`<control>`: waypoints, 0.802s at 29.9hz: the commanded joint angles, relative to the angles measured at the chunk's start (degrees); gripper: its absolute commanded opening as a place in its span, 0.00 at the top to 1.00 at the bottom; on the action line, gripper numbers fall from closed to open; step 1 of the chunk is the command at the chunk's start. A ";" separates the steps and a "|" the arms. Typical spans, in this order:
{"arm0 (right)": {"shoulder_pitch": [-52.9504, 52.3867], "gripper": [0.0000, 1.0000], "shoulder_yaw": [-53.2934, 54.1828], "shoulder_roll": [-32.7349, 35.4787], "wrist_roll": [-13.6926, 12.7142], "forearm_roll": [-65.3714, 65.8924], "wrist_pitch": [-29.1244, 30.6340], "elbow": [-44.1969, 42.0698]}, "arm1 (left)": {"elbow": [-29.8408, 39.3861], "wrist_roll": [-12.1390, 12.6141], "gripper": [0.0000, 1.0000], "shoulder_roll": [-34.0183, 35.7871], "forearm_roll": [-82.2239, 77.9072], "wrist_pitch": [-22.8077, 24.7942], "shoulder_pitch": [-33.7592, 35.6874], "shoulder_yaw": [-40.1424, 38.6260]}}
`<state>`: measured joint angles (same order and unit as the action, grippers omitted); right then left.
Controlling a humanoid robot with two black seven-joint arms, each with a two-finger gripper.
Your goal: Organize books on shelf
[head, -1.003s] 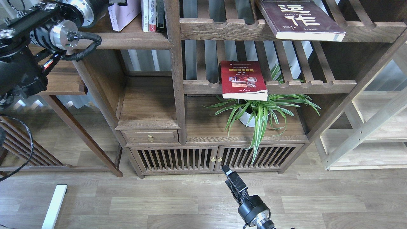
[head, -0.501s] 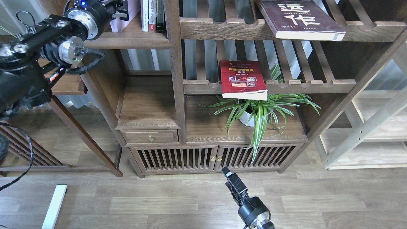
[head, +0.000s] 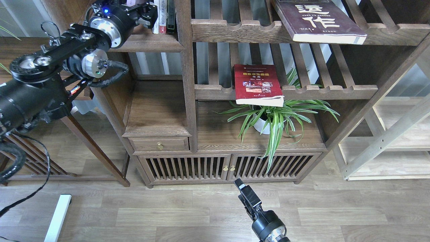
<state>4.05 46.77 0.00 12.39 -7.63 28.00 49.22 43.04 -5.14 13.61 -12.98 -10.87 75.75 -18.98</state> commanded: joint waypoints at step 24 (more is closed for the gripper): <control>0.26 0.01 -0.72 0.00 -0.17 0.77 0.00 0.00 | 35.95 -2.60 0.12 20.39 0.33 -3.28 -17.21 -17.31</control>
<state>4.40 46.06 0.00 12.38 -7.02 28.00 49.22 75.20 -7.89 31.05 -12.65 -14.24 60.58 -33.93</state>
